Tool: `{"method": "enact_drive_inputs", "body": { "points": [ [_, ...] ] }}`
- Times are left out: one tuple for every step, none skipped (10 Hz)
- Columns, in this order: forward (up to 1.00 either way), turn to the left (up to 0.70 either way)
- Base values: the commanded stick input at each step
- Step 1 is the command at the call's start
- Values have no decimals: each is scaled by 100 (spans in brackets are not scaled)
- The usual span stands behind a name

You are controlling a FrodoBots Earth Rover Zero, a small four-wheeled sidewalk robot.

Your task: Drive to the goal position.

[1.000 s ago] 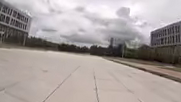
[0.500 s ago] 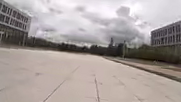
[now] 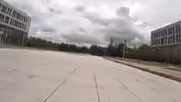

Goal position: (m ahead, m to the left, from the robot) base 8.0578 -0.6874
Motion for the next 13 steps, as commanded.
{"method": "enact_drive_inputs", "body": {
  "points": [
    [70,0],
    [70,0],
    [70,0],
    [70,0],
    [70,0],
    [70,0],
    [70,0],
    [70,0],
    [70,0],
    [70,0],
    [70,0],
    [70,0],
    [70,0]
  ]
}}
